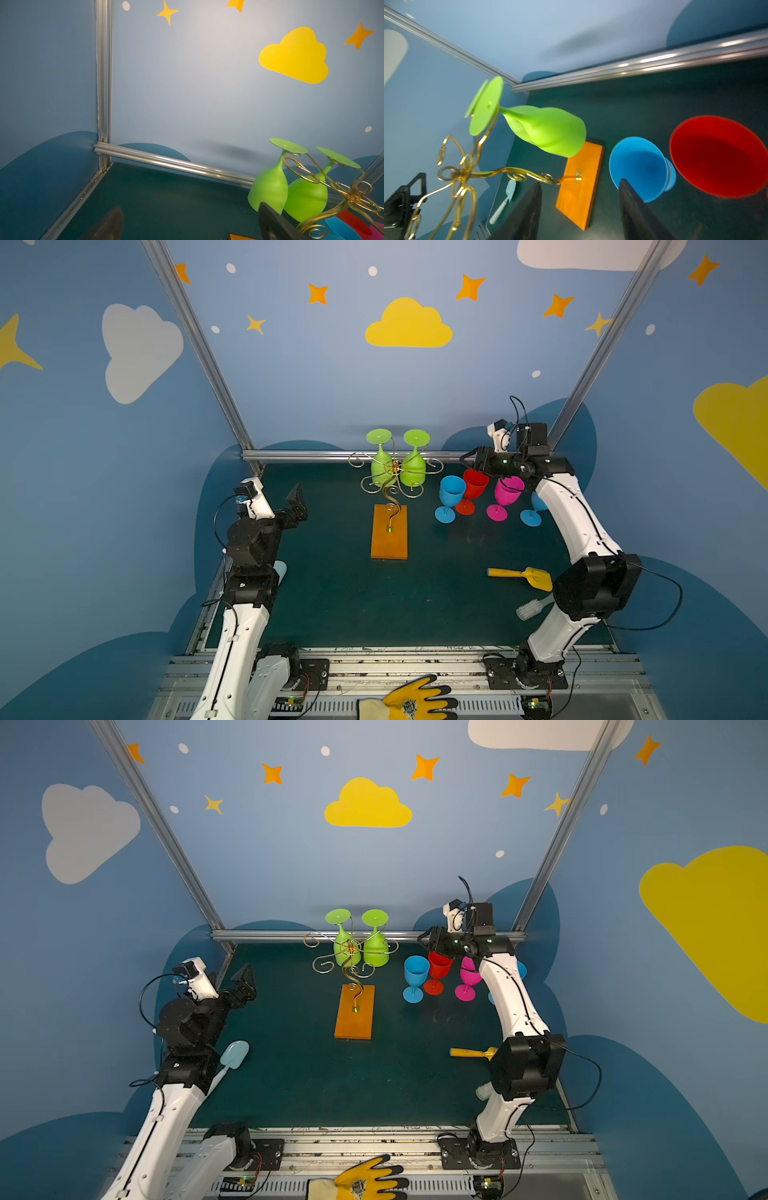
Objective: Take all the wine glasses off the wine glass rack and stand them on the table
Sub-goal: 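Open the right gripper and raise it away from the blue glass, then reach the right gripper toward the lime-green glass hanging on the rack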
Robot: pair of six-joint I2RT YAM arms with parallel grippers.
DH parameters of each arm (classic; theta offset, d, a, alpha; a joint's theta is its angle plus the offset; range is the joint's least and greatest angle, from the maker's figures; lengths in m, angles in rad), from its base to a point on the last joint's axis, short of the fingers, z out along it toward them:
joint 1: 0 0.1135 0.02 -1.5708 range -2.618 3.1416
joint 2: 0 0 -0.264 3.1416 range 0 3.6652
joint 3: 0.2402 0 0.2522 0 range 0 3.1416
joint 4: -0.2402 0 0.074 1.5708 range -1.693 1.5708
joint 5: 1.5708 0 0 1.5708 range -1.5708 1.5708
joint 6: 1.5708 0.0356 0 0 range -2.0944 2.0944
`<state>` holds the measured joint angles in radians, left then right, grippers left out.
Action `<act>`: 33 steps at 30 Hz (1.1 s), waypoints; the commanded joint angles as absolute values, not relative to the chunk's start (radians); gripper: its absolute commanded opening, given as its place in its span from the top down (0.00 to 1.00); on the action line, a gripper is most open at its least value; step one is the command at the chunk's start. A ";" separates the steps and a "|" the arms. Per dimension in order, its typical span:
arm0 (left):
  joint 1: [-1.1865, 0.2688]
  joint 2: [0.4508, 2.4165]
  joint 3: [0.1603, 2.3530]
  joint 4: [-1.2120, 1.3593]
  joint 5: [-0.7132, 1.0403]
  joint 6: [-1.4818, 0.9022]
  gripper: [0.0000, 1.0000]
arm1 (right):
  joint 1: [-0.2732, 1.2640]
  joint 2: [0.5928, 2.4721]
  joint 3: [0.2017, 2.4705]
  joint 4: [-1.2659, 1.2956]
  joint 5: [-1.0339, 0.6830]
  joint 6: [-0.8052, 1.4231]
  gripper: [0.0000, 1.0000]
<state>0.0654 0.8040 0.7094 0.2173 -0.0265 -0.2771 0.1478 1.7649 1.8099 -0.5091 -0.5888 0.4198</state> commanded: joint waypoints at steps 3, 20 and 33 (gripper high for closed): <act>0.070 0.792 0.698 0.221 -0.038 -0.274 0.01 | 0.161 1.849 1.909 -0.350 -0.701 0.530 0.39; 0.071 0.795 0.698 0.222 -0.038 -0.277 0.01 | 0.256 2.098 2.243 -0.405 -0.737 0.563 0.38; 0.072 0.793 0.697 0.223 -0.038 -0.278 0.01 | 0.292 2.193 2.359 -0.459 -0.750 0.565 0.40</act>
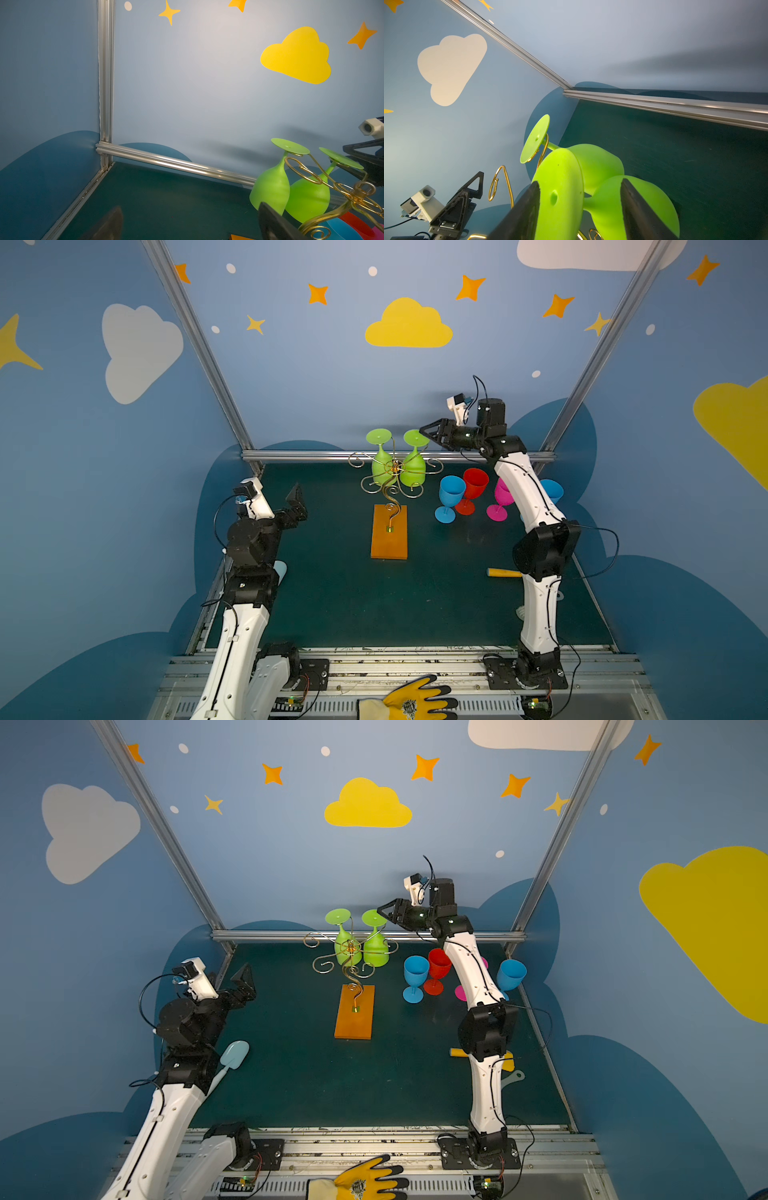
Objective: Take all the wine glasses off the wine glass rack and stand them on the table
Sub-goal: 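Reach the right gripper toward the lime-green glass hanging on the rack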
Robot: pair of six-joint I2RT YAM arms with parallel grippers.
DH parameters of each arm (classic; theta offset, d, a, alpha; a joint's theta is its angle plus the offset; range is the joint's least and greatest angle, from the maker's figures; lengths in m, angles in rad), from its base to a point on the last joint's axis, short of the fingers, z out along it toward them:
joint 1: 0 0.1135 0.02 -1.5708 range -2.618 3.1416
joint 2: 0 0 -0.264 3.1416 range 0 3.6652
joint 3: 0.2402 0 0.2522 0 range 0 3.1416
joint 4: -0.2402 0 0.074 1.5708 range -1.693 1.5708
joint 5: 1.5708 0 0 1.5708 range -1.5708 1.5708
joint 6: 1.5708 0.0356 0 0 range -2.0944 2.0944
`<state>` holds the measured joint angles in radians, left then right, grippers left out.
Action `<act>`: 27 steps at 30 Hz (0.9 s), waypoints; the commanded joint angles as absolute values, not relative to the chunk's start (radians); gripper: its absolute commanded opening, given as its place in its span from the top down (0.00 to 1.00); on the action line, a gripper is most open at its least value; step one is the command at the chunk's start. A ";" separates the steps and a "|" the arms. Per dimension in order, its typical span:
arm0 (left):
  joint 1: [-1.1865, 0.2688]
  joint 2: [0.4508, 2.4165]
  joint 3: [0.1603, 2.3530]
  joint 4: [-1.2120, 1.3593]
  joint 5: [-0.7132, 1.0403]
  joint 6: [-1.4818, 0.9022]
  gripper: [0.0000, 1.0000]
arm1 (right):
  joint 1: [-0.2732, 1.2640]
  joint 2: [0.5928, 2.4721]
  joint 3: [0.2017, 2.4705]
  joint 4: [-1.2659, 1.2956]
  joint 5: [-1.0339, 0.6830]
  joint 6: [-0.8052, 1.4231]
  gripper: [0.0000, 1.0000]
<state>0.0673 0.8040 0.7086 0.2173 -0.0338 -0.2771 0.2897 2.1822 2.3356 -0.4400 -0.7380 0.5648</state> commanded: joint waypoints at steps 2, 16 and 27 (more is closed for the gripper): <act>0.072 0.793 0.697 0.223 -0.038 -0.277 0.01 | 0.291 2.193 2.361 -0.463 -0.749 0.565 0.41; 0.074 0.793 0.697 0.225 -0.037 -0.280 0.01 | 0.288 2.183 2.357 -0.479 -0.757 0.564 0.78; 0.074 0.792 0.696 0.225 -0.038 -0.280 0.01 | 0.276 2.160 2.323 -0.395 -0.794 0.644 0.94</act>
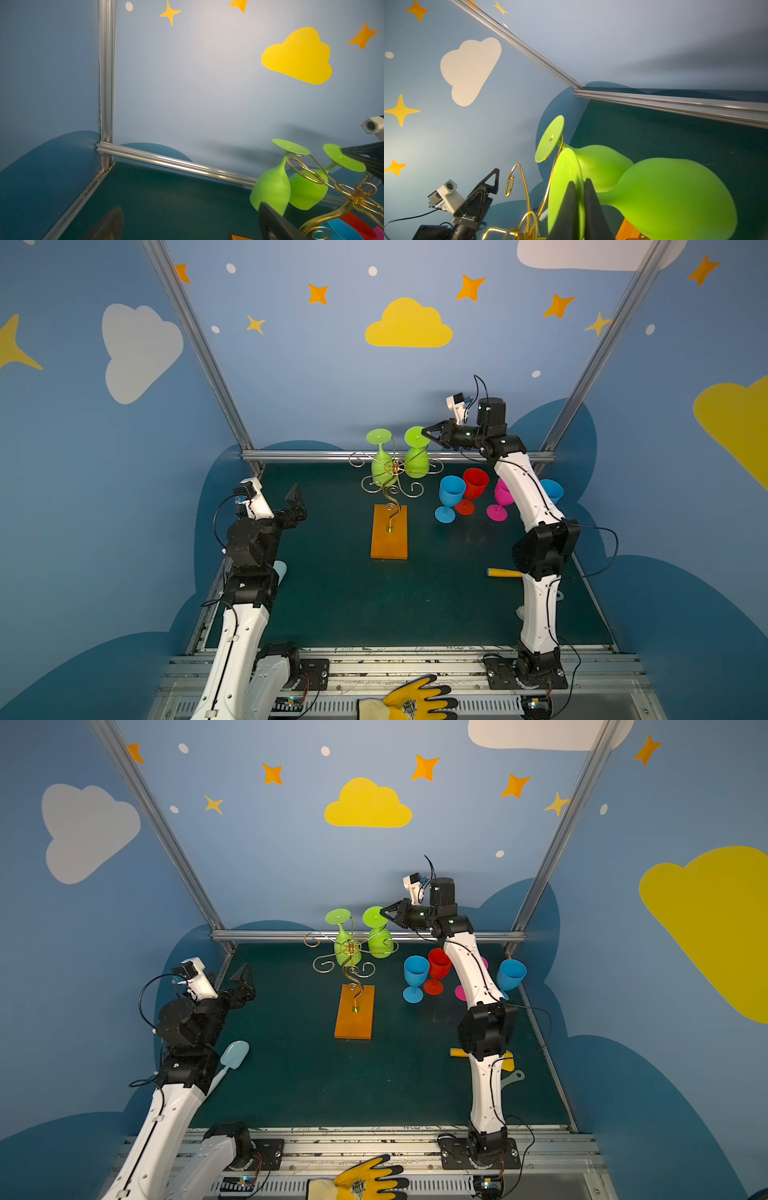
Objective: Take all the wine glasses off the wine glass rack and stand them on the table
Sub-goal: 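Reach the right gripper toward the lime-green glass hanging on the rack, then close the right gripper on the foot of the lime-green glass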
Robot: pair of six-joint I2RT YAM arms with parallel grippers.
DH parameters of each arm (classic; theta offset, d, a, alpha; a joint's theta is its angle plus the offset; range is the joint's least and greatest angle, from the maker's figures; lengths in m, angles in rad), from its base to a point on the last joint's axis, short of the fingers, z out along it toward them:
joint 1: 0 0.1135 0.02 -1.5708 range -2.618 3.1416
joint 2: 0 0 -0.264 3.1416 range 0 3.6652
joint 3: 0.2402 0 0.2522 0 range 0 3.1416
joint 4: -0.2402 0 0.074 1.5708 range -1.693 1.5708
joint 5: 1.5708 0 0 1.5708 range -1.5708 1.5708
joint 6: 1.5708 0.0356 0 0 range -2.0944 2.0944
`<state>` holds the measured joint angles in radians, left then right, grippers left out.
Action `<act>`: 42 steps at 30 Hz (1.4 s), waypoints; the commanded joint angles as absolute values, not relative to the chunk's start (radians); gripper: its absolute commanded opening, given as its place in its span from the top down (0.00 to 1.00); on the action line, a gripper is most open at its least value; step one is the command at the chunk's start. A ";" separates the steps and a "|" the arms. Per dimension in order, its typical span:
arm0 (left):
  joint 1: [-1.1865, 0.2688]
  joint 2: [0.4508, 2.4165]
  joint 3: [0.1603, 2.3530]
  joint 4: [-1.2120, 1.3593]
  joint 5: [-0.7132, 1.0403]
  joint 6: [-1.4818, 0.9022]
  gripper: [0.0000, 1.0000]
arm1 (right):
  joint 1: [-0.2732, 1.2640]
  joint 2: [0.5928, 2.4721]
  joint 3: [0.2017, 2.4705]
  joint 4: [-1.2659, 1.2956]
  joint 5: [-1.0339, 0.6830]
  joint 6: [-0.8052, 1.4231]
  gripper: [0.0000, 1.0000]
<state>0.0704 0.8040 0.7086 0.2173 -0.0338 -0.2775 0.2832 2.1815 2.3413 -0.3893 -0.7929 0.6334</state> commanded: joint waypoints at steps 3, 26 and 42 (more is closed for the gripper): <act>0.074 0.792 0.696 0.225 -0.038 -0.280 0.01 | 0.273 2.153 2.303 -0.360 -0.812 0.675 0.98; 0.074 0.788 0.696 0.226 -0.035 -0.286 0.01 | 0.245 2.065 2.169 -0.117 -0.890 0.866 1.00; 0.074 0.786 0.696 0.227 -0.035 -0.286 0.01 | 0.250 1.999 2.058 -0.063 -0.932 0.882 1.00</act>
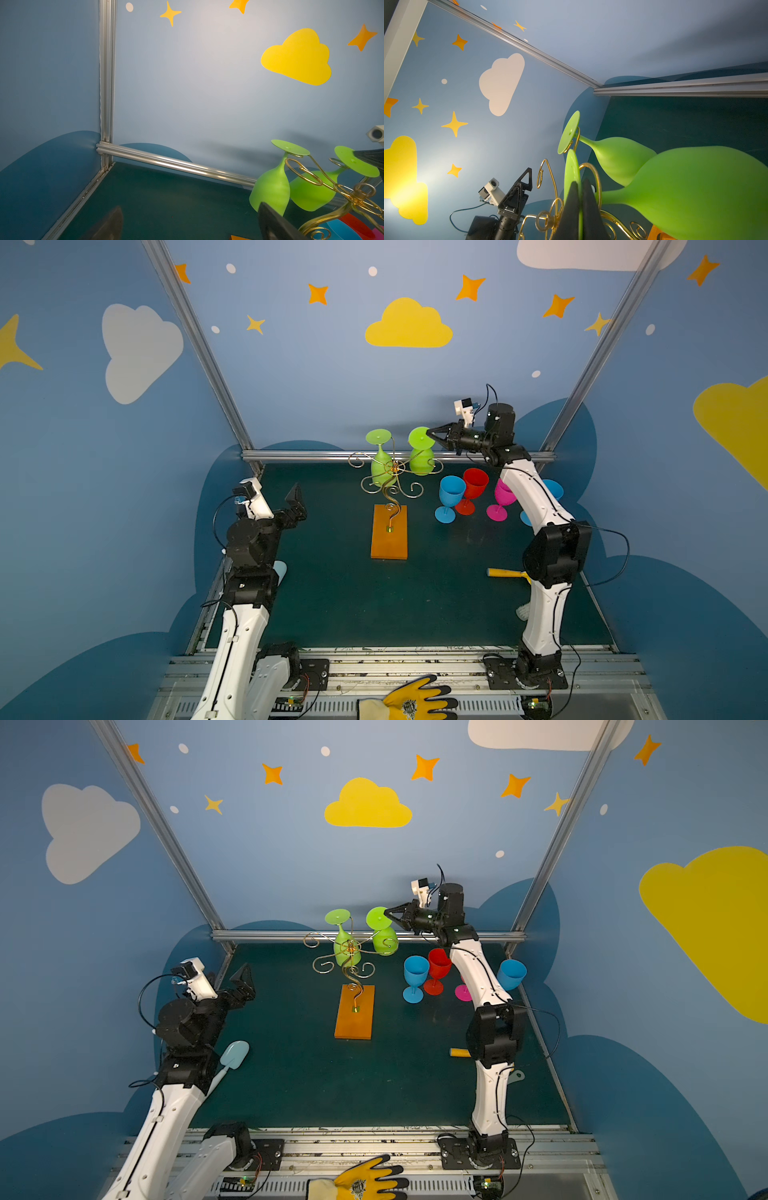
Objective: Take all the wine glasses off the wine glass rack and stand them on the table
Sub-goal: 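Close the right gripper on the foot of the lime-green glass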
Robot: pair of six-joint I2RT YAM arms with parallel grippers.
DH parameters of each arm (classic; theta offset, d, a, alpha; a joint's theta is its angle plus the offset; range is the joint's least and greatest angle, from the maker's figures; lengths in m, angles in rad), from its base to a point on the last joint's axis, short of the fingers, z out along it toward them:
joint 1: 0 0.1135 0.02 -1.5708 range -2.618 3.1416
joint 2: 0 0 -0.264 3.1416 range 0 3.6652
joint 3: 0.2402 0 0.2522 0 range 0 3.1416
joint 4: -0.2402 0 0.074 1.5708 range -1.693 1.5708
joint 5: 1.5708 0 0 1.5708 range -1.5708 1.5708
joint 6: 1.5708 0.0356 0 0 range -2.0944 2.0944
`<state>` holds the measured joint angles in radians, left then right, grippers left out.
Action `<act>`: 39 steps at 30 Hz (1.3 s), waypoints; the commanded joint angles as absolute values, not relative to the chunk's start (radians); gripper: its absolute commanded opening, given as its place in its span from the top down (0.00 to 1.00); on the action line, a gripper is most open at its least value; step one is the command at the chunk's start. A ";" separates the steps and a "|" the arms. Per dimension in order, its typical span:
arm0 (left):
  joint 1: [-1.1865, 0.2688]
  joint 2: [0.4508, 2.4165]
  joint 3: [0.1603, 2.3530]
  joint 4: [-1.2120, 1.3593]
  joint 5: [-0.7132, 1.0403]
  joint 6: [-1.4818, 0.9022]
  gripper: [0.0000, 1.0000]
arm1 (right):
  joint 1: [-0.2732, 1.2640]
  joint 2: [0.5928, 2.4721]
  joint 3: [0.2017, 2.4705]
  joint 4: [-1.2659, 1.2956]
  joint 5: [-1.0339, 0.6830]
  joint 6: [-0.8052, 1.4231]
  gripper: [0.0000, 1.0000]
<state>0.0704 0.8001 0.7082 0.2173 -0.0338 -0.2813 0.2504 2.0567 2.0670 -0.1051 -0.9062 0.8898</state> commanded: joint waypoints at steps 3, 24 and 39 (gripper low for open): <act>0.075 0.785 0.696 0.228 -0.035 -0.287 0.01 | 0.255 1.984 2.041 -0.063 -0.936 0.876 1.00; 0.074 0.779 0.695 0.227 -0.037 -0.288 0.01 | 0.343 1.990 2.056 -0.111 -0.925 0.839 1.00; 0.074 0.779 0.696 0.227 -0.038 -0.285 0.01 | 0.356 2.120 2.236 -0.118 -0.868 0.859 1.00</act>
<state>0.0704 0.7906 0.7082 0.2173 -0.0338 -0.2821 0.3576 2.0876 2.1902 -0.1329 -0.8902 0.8566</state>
